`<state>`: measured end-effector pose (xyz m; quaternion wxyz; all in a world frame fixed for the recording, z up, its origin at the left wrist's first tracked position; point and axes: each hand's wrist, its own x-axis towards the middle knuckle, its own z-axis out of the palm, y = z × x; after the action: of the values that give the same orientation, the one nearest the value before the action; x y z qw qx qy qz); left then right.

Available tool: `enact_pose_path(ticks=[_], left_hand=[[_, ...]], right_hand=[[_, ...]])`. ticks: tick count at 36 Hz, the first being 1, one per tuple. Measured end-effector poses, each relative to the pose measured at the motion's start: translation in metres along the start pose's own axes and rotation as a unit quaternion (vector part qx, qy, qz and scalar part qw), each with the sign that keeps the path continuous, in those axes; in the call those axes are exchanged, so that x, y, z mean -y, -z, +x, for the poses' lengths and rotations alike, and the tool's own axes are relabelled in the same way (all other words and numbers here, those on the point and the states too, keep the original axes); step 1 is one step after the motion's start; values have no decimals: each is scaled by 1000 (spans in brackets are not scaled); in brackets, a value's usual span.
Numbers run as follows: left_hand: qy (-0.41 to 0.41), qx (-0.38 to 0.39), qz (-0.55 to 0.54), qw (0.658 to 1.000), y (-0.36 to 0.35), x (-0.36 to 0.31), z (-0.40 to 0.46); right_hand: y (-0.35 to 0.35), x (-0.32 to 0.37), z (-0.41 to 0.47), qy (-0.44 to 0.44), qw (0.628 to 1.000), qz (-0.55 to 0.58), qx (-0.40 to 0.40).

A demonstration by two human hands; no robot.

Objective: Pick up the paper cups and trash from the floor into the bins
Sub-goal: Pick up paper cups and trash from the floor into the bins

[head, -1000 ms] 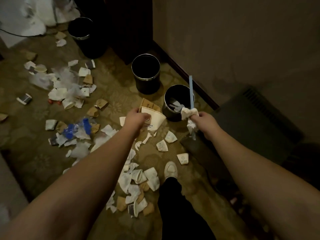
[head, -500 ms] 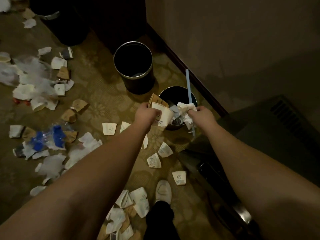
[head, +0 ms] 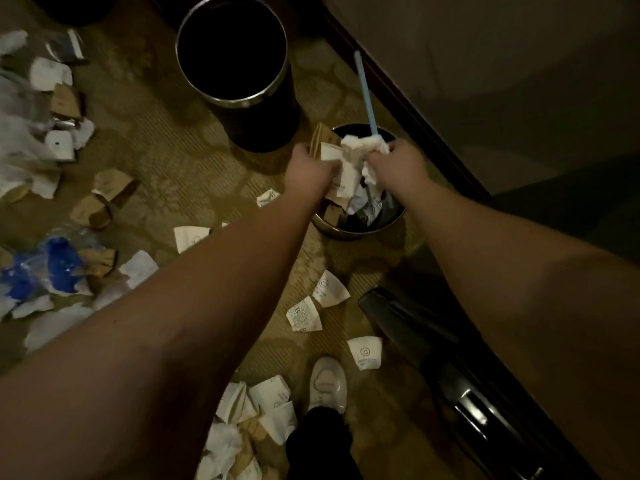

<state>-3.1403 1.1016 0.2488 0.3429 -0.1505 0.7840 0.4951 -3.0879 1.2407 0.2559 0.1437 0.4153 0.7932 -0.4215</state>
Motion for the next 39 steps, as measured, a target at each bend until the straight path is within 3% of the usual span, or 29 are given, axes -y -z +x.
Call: enact_pose_path(ticks=[6,12,27,39], left_hand=[[64,66,-28,995,-3,12,6],[49,77,5,996,12,13,-17],[-25,58,104,993,112,16,-133],[-68,40,203,976,212,95,-278]], right_hand=[[-9,-27,16,-3,978,-189,90],[-2,-22,-4,-7,960,-254,120],[33,21,-129,63,943,-310,103],[-23,27,-305,145,919,-345,121]])
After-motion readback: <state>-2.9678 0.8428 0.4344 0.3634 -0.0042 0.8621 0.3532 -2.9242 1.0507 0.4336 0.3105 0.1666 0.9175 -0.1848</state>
